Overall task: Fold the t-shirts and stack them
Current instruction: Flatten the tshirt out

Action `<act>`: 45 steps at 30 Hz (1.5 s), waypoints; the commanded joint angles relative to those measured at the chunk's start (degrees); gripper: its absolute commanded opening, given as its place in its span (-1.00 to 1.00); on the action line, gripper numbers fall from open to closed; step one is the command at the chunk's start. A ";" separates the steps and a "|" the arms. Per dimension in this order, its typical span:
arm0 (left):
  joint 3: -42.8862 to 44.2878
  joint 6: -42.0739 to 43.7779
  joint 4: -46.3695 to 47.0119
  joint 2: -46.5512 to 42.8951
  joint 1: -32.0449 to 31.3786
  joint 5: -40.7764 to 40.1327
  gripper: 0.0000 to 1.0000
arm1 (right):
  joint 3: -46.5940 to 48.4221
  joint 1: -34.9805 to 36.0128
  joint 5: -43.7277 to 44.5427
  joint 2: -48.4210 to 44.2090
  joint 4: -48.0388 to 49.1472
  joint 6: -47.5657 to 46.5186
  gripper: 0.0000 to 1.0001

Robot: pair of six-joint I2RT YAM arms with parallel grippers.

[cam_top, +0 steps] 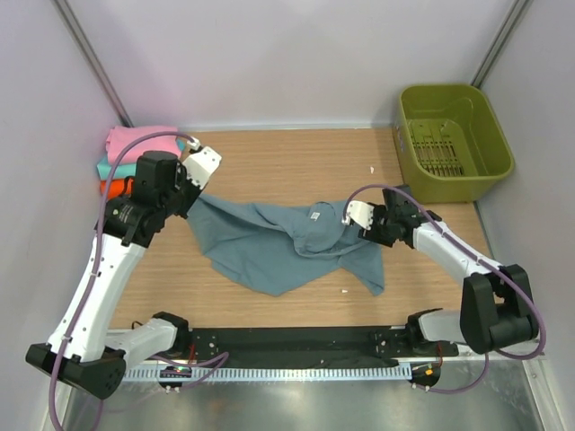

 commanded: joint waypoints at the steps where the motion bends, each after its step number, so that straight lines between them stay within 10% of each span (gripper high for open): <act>1: 2.55 -1.31 0.74 -0.04 1.22 0.06 -1.00 | 2.56 -2.30 0.81 2.89 8.13 0.23 0.11; 24: 3.61 -4.21 0.91 0.49 6.24 2.96 -1.00 | 12.58 4.18 -16.77 -4.83 -15.94 2.33 0.17; 45: 3.61 -5.88 0.83 0.58 7.38 5.07 -1.00 | 19.27 18.52 -14.75 12.48 -16.91 10.69 0.10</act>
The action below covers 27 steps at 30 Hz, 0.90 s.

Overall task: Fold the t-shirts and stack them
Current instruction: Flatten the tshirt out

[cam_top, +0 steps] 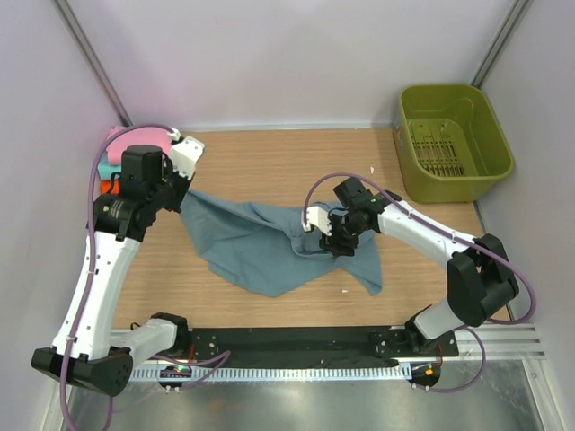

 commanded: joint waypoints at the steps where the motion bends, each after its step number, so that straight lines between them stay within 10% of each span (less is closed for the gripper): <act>1: 1.25 -0.90 1.44 -0.45 0.45 0.77 -1.00 | 2.09 1.91 -0.10 1.03 0.16 1.55 0.11; 20: 1.69 -1.34 1.53 -0.71 0.98 0.68 -1.00 | 0.59 3.94 4.20 6.22 4.82 2.26 0.01; 24: 1.51 -1.60 1.61 -0.89 1.50 0.94 -1.00 | 2.25 3.93 4.55 7.19 4.91 2.34 -0.77; 27: 1.25 -1.60 1.88 -0.89 1.86 1.03 -1.00 | 6.45 3.67 5.26 5.88 5.52 4.88 -0.97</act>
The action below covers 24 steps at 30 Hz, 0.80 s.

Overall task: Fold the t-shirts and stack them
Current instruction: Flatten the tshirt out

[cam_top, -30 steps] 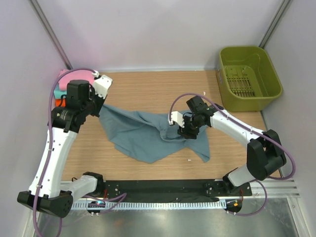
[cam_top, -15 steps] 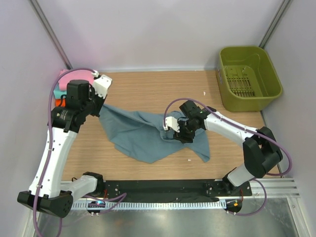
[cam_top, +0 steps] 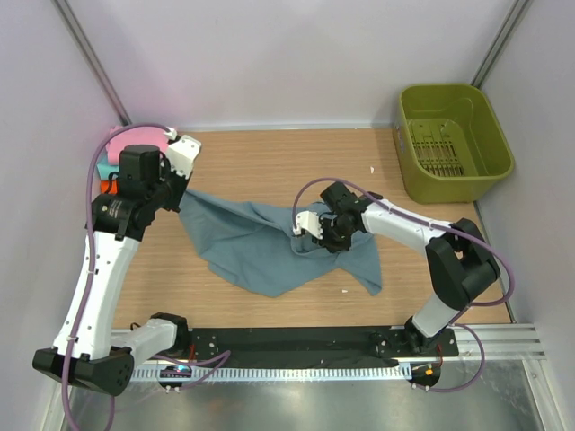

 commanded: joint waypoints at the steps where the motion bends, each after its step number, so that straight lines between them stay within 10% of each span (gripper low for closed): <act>1: 1.25 -0.60 1.81 -0.87 0.65 0.62 -1.00 | 7.91 -0.76 -0.09 -2.76 2.96 3.18 -0.97; 8: 1.69 -0.94 1.72 -0.08 0.74 1.32 -1.00 | 36.63 -17.26 2.41 5.81 16.84 28.65 -0.97; 12: 2.65 -1.21 1.64 0.27 0.74 1.50 -1.00 | 38.35 -20.72 12.00 9.36 18.36 30.80 0.26; 24: 3.00 -1.65 1.20 0.80 0.83 3.78 -1.00 | 12.95 -21.77 7.64 -4.26 15.53 26.91 0.20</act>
